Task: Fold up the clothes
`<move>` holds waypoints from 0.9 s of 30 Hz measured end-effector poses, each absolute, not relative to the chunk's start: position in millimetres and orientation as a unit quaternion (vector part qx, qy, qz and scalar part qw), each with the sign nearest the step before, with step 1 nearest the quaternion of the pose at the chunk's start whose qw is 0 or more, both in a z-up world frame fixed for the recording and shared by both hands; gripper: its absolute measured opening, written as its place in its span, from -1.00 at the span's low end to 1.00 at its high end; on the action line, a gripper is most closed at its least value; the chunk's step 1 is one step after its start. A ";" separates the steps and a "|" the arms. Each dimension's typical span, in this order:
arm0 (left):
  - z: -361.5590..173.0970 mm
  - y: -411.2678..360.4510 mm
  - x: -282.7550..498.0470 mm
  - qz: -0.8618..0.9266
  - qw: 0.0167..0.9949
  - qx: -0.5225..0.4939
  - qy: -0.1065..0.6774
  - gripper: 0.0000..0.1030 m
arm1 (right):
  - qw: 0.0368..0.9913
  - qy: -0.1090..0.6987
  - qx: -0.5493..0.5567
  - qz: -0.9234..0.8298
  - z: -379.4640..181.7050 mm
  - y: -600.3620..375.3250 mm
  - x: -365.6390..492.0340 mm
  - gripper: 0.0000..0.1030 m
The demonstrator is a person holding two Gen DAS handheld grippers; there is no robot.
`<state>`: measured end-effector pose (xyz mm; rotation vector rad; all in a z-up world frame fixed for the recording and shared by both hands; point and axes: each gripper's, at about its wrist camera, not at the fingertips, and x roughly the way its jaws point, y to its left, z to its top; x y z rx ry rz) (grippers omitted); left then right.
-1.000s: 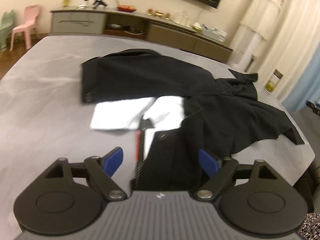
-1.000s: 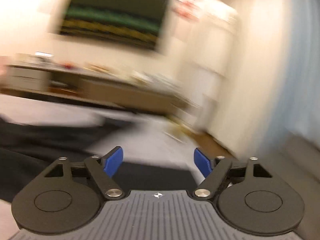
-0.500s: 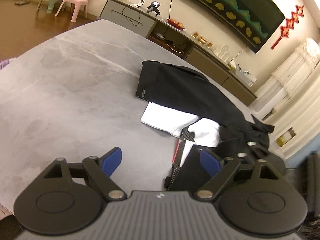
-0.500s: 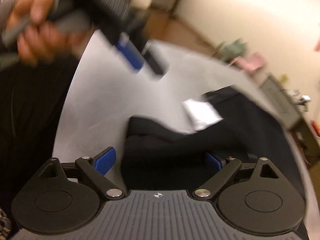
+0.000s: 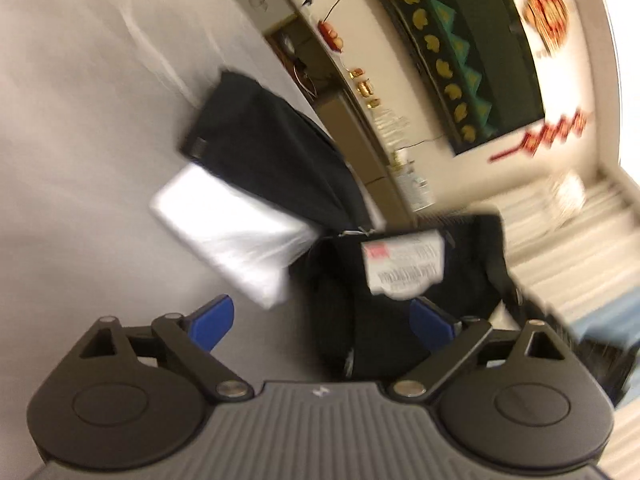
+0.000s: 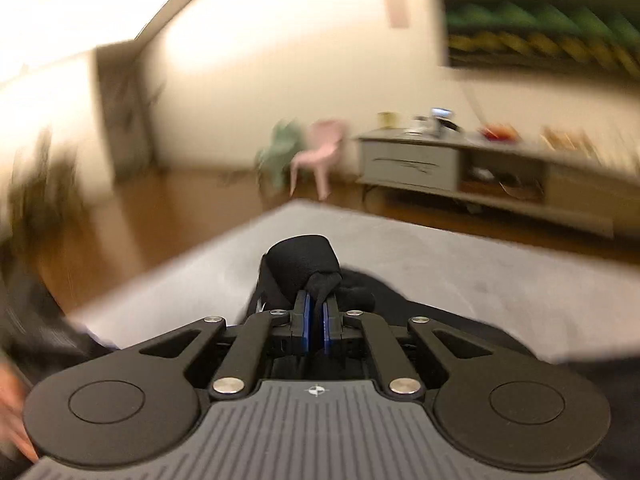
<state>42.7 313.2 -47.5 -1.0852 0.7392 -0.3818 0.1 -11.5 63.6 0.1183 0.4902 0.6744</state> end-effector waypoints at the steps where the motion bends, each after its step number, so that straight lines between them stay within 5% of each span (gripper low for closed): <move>1: -51.6 306.6 55.7 -0.186 0.762 -0.518 0.341 0.92 | 0.910 0.242 0.082 0.327 61.0 -30.0 -2.4 -0.91; 7: -78.1 263.6 109.6 -0.207 0.733 -0.535 0.366 0.91 | 0.902 0.260 0.109 0.328 42.9 -56.4 -31.3 -0.91; 11: -97.9 258.6 115.1 -0.199 0.735 -0.538 0.363 0.04 | 0.904 0.289 0.028 0.314 36.9 -52.5 -61.3 -0.91; 14: -112.7 254.8 119.3 -0.192 0.736 -0.540 0.361 -0.25 | 0.918 0.274 -0.066 0.280 51.1 -38.2 -78.7 -0.86; 15: -113.9 255.4 117.4 -0.192 0.738 -0.540 0.357 -0.32 | 0.922 0.258 -0.085 0.276 62.8 -28.7 -79.6 -0.68; 18: -109.1 257.3 112.0 -0.199 0.748 -0.530 0.348 -0.40 | 0.924 0.197 -0.145 0.295 100.0 15.8 -68.7 0.56; 19: -107.0 258.2 109.9 -0.200 0.750 -0.528 0.346 -0.41 | 0.916 0.181 -0.173 0.313 106.1 41.1 -62.0 0.74; 22: -109.6 263.3 105.0 -0.201 0.748 -0.533 0.340 -0.45 | 0.884 0.163 -0.255 0.356 108.4 123.5 -36.6 0.77; 27: -109.9 265.1 100.5 -0.215 0.757 -0.526 0.324 -0.49 | 0.791 0.288 -0.378 0.386 20.7 256.7 43.1 0.77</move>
